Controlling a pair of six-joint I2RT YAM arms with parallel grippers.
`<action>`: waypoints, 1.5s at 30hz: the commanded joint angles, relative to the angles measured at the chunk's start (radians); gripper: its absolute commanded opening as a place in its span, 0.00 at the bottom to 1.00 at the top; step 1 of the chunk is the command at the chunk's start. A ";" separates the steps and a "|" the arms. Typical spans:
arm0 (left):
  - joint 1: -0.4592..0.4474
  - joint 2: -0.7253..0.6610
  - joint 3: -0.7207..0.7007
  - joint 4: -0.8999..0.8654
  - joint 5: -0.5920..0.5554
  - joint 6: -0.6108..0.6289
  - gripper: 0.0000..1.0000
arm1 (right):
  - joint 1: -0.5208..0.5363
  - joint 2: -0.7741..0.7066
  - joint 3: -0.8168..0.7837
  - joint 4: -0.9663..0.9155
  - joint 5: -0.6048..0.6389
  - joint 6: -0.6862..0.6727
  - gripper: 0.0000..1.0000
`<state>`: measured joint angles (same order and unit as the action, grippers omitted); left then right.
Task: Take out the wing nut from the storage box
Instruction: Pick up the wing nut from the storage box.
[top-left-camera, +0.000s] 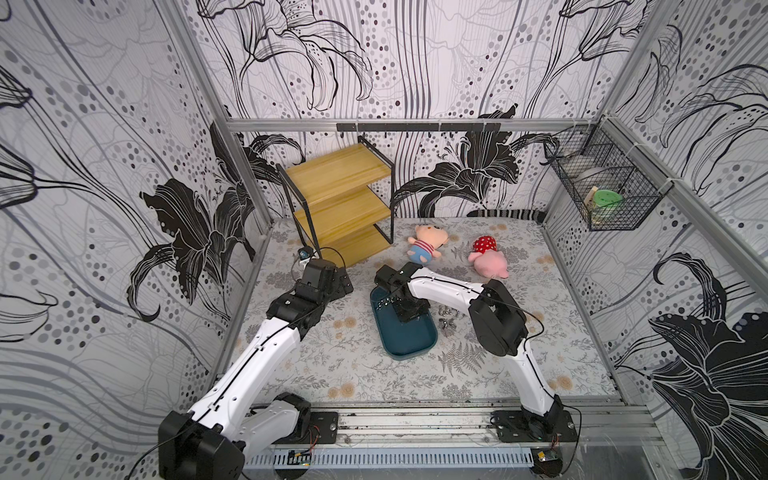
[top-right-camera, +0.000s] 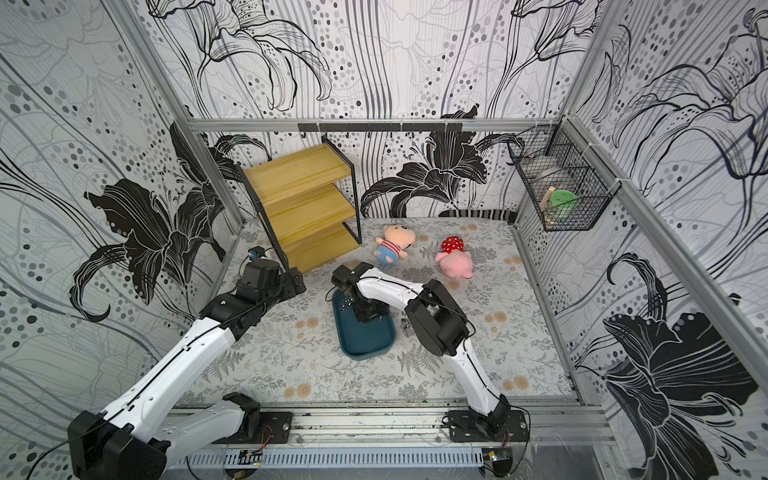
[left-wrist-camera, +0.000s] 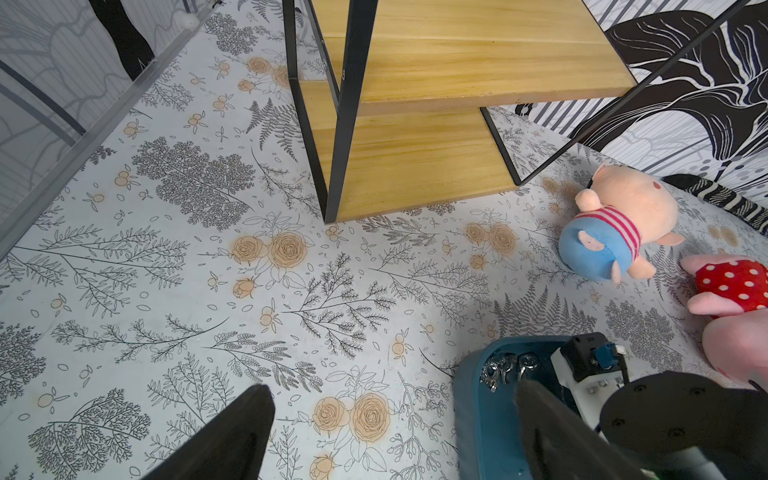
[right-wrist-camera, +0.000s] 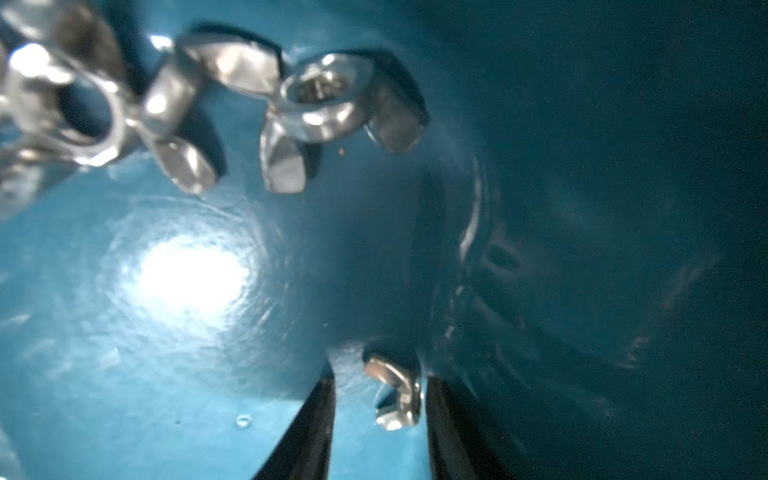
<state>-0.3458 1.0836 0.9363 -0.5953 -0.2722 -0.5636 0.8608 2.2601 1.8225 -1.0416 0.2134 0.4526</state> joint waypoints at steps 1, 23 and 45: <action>0.006 0.001 0.001 0.012 0.003 0.011 0.95 | -0.002 0.019 -0.027 0.014 -0.028 -0.001 0.38; 0.006 0.006 -0.005 0.017 0.002 0.007 0.95 | -0.002 0.026 -0.052 0.063 -0.056 -0.049 0.17; 0.005 0.020 0.015 0.014 0.001 -0.002 0.95 | -0.002 -0.145 -0.107 0.145 -0.072 -0.078 0.06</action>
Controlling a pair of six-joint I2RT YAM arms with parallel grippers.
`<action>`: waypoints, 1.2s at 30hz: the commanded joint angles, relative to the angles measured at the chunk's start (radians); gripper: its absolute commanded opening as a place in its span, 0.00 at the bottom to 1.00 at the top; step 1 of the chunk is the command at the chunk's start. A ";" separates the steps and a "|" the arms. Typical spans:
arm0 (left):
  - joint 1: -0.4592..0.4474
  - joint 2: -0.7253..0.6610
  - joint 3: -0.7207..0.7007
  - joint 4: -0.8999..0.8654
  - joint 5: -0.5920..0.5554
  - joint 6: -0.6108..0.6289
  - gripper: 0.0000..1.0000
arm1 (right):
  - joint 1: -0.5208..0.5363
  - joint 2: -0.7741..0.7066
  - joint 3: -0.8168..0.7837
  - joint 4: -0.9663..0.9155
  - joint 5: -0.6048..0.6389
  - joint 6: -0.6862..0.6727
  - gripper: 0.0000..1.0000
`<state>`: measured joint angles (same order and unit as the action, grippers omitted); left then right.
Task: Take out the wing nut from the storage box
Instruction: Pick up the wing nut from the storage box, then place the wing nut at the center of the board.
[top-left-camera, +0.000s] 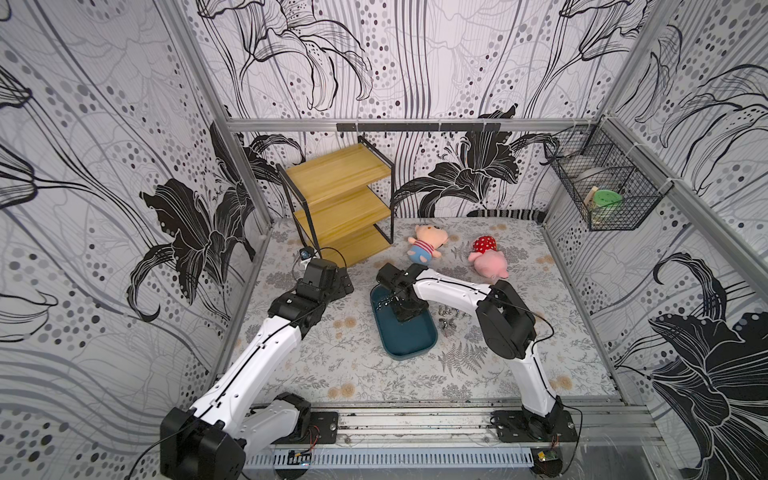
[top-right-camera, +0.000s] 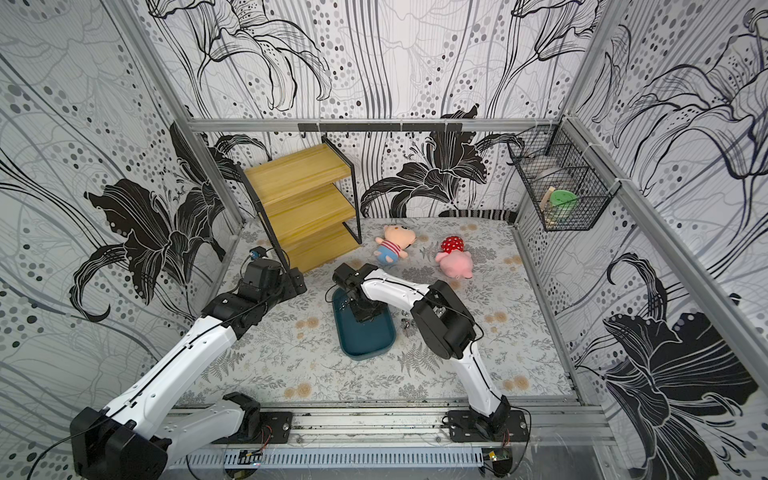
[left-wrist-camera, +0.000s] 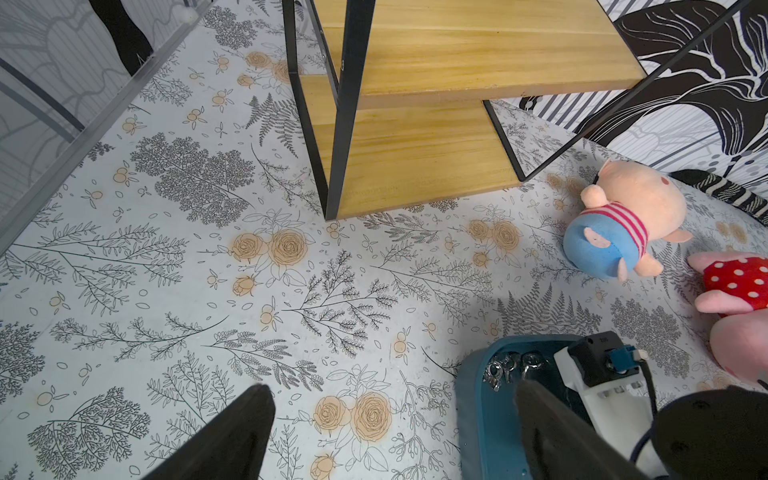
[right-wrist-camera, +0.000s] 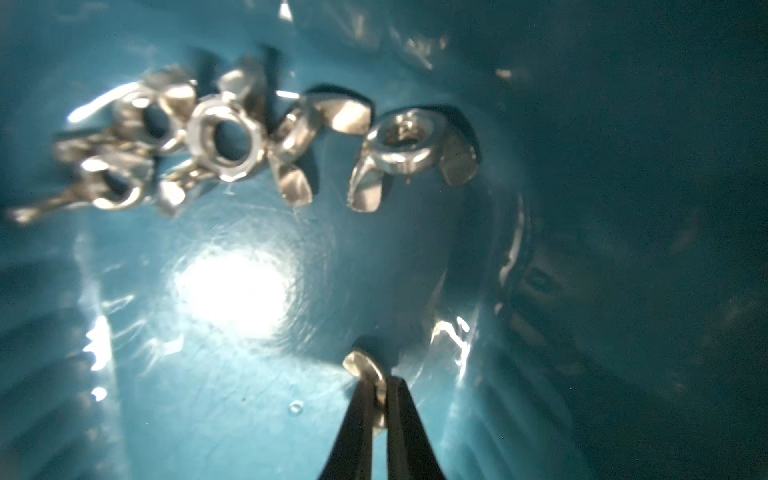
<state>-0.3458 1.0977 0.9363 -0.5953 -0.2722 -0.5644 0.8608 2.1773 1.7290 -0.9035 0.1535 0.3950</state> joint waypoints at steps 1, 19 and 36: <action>0.005 0.007 0.015 0.014 0.001 -0.001 0.95 | -0.002 -0.075 -0.017 0.015 -0.017 -0.024 0.06; 0.004 0.035 0.039 0.017 0.004 -0.007 0.95 | -0.072 -0.377 -0.165 0.017 0.052 -0.039 0.04; -0.015 0.055 0.058 0.015 -0.005 -0.012 0.95 | -0.229 -0.604 -0.602 0.131 0.013 -0.024 0.04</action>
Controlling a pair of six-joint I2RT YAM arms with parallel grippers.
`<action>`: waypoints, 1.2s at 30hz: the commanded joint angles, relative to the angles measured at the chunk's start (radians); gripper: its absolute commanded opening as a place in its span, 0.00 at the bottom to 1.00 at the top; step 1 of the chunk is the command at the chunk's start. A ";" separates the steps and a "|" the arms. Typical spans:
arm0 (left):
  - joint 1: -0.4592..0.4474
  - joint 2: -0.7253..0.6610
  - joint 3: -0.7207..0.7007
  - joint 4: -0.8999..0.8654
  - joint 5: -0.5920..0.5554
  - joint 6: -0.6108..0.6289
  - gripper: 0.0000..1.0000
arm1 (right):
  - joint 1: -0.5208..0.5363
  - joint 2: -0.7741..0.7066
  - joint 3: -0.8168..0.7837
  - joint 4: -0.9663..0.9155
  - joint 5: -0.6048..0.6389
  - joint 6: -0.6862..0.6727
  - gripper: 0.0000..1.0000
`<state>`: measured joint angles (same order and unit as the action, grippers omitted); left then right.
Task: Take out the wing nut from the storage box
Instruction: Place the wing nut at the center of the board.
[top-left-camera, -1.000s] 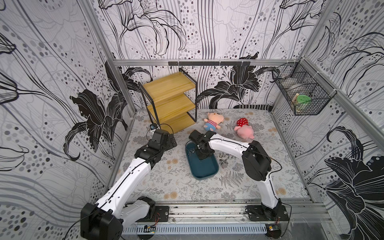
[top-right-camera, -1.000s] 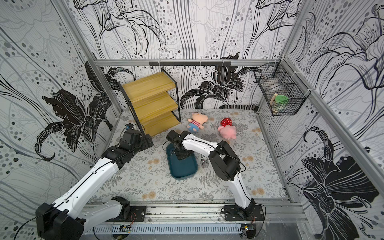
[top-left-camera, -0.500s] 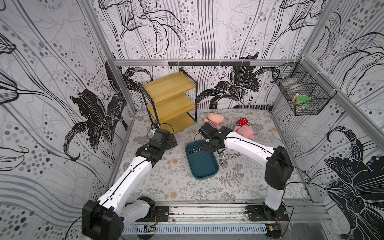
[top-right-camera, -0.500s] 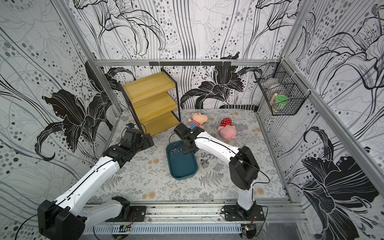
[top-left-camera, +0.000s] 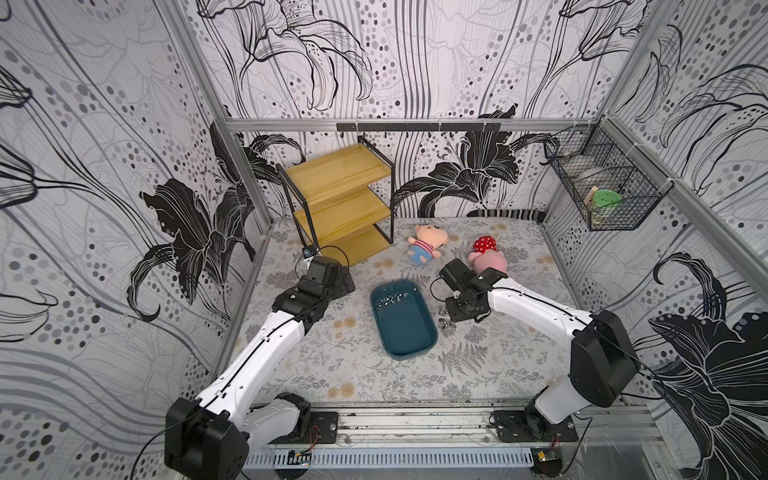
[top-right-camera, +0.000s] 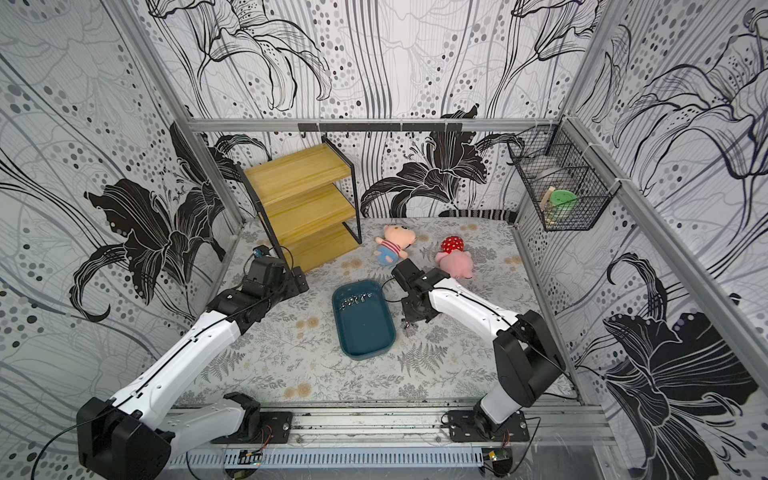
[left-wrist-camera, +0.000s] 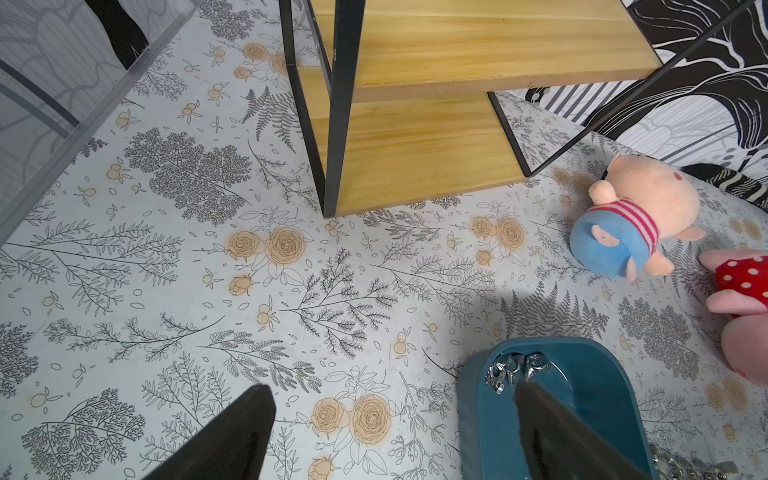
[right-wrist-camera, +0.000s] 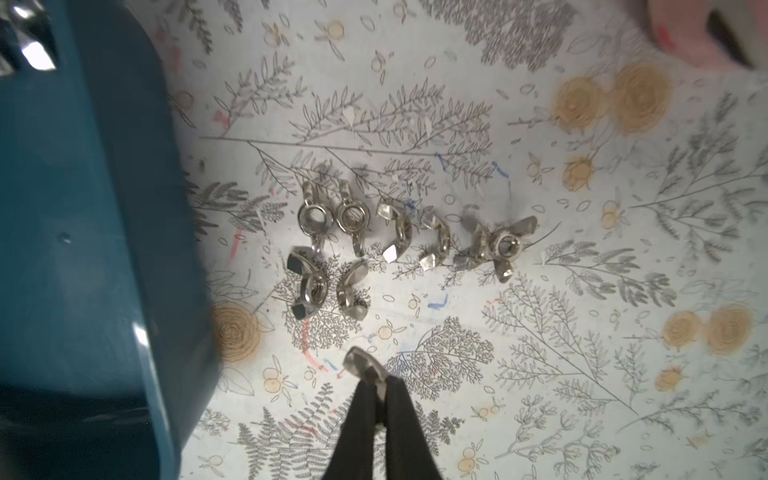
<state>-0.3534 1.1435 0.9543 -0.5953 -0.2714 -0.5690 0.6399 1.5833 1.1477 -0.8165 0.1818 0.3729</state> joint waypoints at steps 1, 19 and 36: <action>-0.011 0.010 0.042 0.013 -0.009 -0.008 0.95 | -0.009 -0.005 -0.027 0.050 -0.017 -0.003 0.04; -0.017 0.005 0.045 -0.004 -0.028 -0.021 0.95 | -0.044 0.070 -0.101 0.125 -0.039 -0.023 0.04; -0.025 0.006 0.047 -0.009 -0.036 -0.027 0.95 | -0.060 0.134 -0.134 0.173 -0.047 -0.029 0.03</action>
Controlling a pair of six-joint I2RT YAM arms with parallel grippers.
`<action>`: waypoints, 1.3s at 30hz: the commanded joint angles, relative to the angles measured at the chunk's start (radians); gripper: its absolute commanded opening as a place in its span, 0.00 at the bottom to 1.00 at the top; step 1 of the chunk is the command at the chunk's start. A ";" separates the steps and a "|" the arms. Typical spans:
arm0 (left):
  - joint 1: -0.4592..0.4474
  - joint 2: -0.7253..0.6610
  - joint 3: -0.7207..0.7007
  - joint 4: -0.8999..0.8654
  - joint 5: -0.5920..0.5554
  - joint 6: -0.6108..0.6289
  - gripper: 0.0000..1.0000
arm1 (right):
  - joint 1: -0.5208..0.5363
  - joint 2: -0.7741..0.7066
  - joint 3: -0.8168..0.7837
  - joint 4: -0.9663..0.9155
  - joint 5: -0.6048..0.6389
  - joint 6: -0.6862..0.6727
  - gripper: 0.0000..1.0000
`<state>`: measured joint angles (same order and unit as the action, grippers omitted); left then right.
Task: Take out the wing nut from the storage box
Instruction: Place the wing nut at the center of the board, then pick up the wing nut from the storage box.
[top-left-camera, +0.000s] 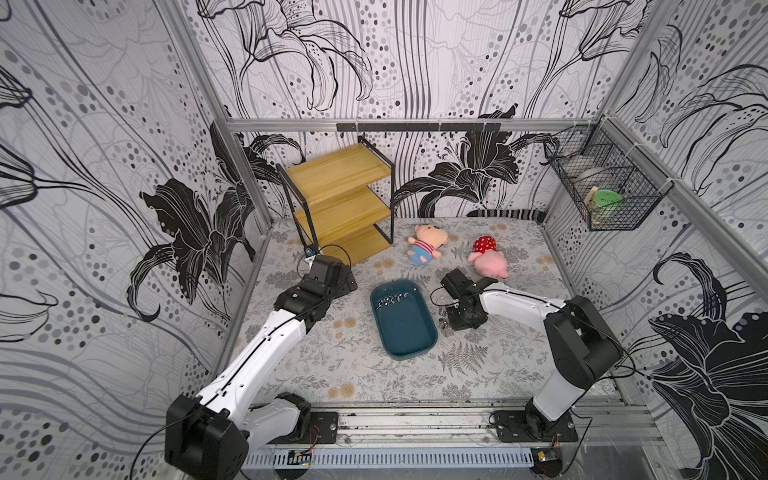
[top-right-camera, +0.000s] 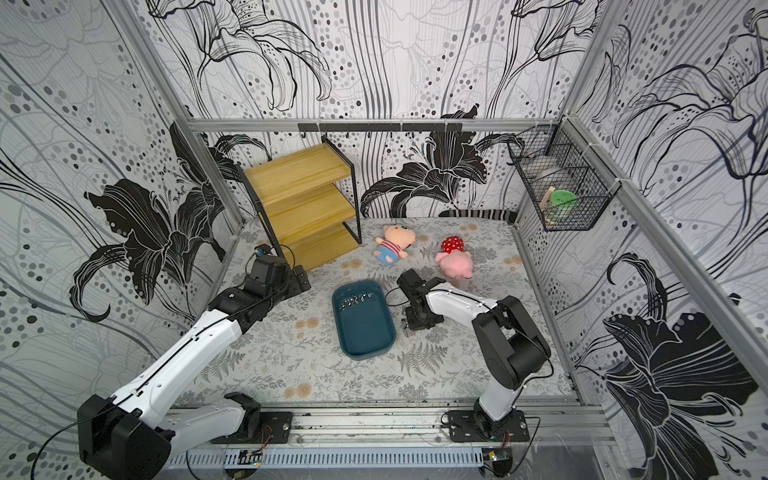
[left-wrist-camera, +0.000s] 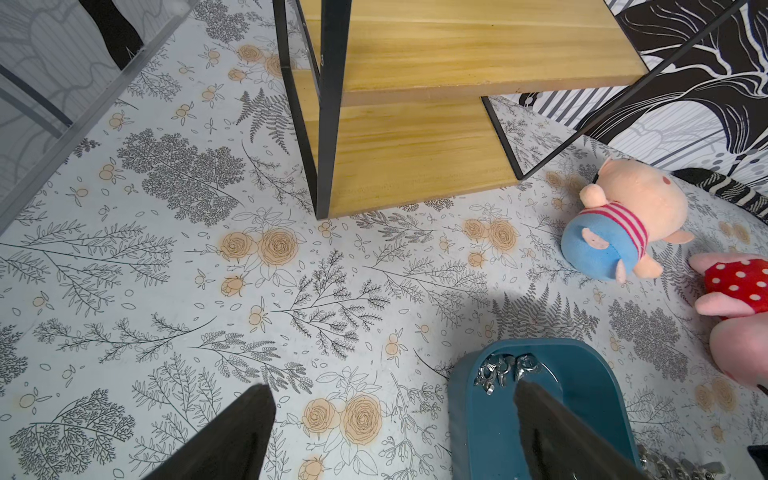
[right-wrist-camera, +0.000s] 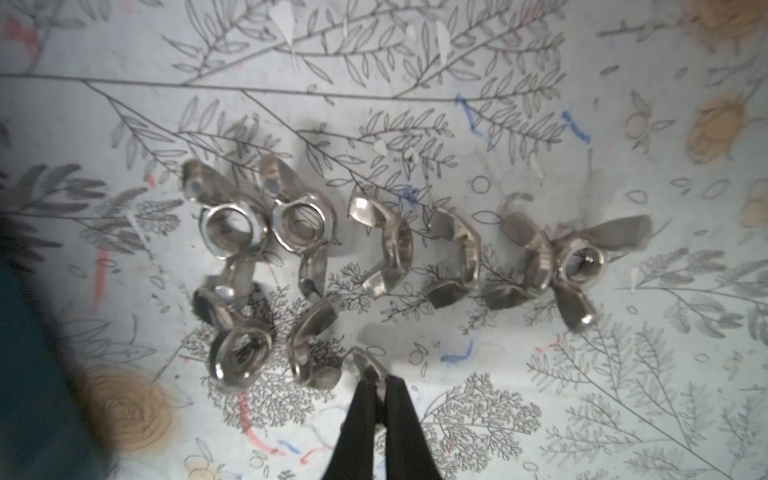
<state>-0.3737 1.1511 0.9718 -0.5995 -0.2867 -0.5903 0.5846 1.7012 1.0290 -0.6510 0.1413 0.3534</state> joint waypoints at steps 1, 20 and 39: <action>-0.005 -0.001 0.030 -0.005 -0.021 -0.006 0.95 | -0.006 0.021 -0.016 0.010 -0.006 -0.010 0.03; -0.009 -0.006 0.034 -0.006 -0.023 -0.009 0.95 | -0.011 0.019 -0.011 -0.002 0.016 -0.001 0.23; -0.044 0.030 0.056 -0.002 -0.034 -0.019 0.95 | 0.151 -0.103 0.299 -0.090 0.050 -0.017 0.30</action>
<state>-0.4110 1.1725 1.0000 -0.6094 -0.2974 -0.5983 0.6891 1.5978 1.2720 -0.7128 0.1738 0.3462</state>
